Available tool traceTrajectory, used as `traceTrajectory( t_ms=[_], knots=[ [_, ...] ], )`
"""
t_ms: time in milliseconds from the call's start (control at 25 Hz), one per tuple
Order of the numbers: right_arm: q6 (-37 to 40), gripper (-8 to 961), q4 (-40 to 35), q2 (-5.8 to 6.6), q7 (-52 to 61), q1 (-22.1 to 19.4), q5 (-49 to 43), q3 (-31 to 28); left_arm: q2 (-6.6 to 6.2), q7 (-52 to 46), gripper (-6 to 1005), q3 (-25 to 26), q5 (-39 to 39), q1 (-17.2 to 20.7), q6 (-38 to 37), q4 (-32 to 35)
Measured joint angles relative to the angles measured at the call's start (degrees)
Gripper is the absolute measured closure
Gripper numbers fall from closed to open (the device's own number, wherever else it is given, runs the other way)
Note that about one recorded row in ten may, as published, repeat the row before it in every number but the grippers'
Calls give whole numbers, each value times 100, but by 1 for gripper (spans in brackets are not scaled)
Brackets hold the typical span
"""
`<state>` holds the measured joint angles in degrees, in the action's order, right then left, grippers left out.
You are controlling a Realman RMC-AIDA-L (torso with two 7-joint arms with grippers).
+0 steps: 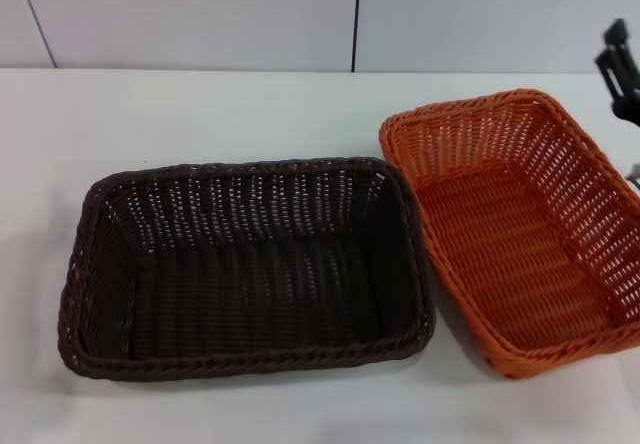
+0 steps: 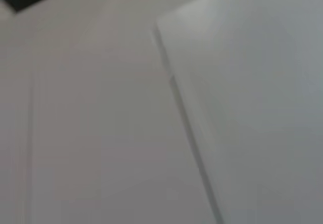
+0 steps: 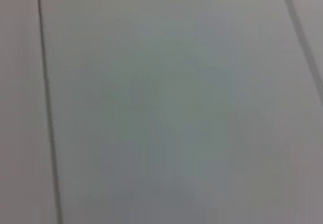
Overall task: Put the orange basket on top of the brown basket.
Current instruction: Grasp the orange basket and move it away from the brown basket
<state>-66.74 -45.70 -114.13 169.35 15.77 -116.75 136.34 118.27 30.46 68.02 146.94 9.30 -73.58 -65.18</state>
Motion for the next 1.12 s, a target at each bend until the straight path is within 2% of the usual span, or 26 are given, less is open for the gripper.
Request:
traceTrajectory(
  t_ms=[40,80,200,240,280,360,400,520,600,640,680,920,1000,1120],
  knots=[
    [418,131,-326,149,1,12,-19,-35,9,-28,214,45,-118,110,-17,193],
    [418,131,-326,149,1,12,-19,-35,9,-28,213,45,-118,110,-17,193],
    [1126,131,-1024,425,2,-55,-332,-191,0,-41,213,50,-445,205,0,508],
    [1917,131,-1615,558,2,-184,-742,-496,-4,-46,213,50,-591,208,8,665],
    [1917,132,-1615,558,2,-184,-742,-496,-6,-49,213,50,-723,202,12,819],
    [2945,132,-2199,589,3,-345,-1214,-982,-11,-90,213,50,-983,170,12,1133],
    [3622,133,-2533,569,5,-450,-1491,-1303,-12,-163,213,49,-1071,158,12,1269],
    [5733,133,-3425,371,-29,-630,-2115,-2258,-13,-484,213,75,-1191,140,5,1562],
    [7282,133,-3989,190,-66,-589,-2461,-2886,-9,-704,213,173,-1239,92,0,1802],
    [8506,132,-4400,39,-79,-449,-2788,-3326,-5,-781,213,237,-1277,27,12,1989],
    [8506,132,-4400,39,-79,-449,-2788,-3326,-5,-781,213,237,-1277,27,12,1989],
    [11331,132,-5206,-358,-284,195,-3025,-4608,-8,-910,213,270,-1463,-93,27,2346],
    [12112,131,-5334,-420,-362,475,-3001,-4974,-20,-1052,214,301,-1478,-120,38,2434],
    [13257,131,-5440,-426,-415,931,-2970,-5422,-27,-1215,214,389,-1482,-152,48,2584]
  ],
)
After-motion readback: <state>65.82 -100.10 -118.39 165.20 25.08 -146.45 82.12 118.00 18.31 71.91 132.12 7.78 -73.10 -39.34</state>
